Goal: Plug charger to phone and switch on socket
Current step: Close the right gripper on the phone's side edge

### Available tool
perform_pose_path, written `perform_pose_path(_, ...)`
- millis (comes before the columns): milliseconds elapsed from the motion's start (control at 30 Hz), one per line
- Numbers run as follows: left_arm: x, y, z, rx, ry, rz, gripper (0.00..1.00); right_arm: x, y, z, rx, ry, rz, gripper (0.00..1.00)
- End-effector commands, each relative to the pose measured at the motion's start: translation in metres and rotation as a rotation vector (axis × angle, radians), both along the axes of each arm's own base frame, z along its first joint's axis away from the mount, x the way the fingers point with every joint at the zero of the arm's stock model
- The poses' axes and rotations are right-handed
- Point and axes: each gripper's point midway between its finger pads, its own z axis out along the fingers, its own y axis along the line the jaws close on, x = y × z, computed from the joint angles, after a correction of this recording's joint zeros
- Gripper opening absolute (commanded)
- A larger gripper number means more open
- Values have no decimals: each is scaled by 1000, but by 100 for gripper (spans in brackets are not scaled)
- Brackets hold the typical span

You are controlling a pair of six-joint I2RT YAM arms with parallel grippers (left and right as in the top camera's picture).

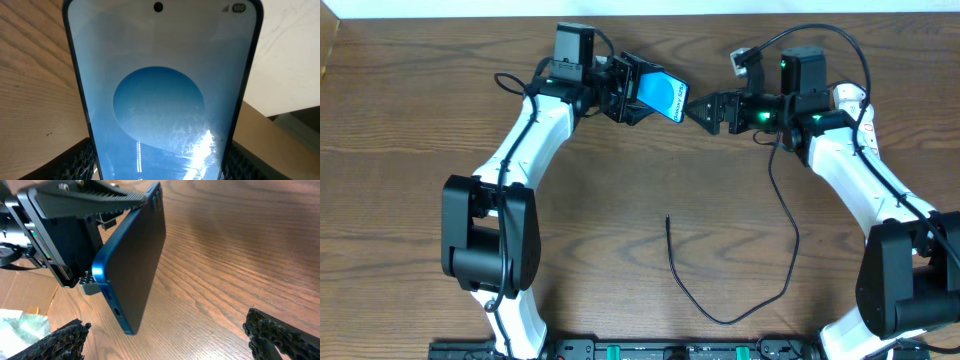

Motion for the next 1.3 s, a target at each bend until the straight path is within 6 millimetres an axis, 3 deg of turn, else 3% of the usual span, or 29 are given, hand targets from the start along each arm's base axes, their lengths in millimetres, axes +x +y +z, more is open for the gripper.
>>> perform_pose_path(0,5,-3,26,12,-79,8,7,0,10,9,-8,-59,38,99)
perform_pose_path(700,-15,-41,25,-19,-5,-21,7,4,17,-1,-89,-74,-13,95)
perform_pose_path(967,-19,-48,25,-22,-1,-38,7,9,14,-5,-115,-57,-63,83)
perform_pose_path(1100,-20,-49,25,-22,-2,-39,7,9,14,-5,-115,-57,-62,66)
perform_pose_path(1200,-20,-49,25,-22,-1,-40,7,8,15,-5,-114,-57,-59,62)
perform_pose_path(1267,-20,-49,25,-22,-1,-40,8,6,19,-5,-115,-58,-52,54)
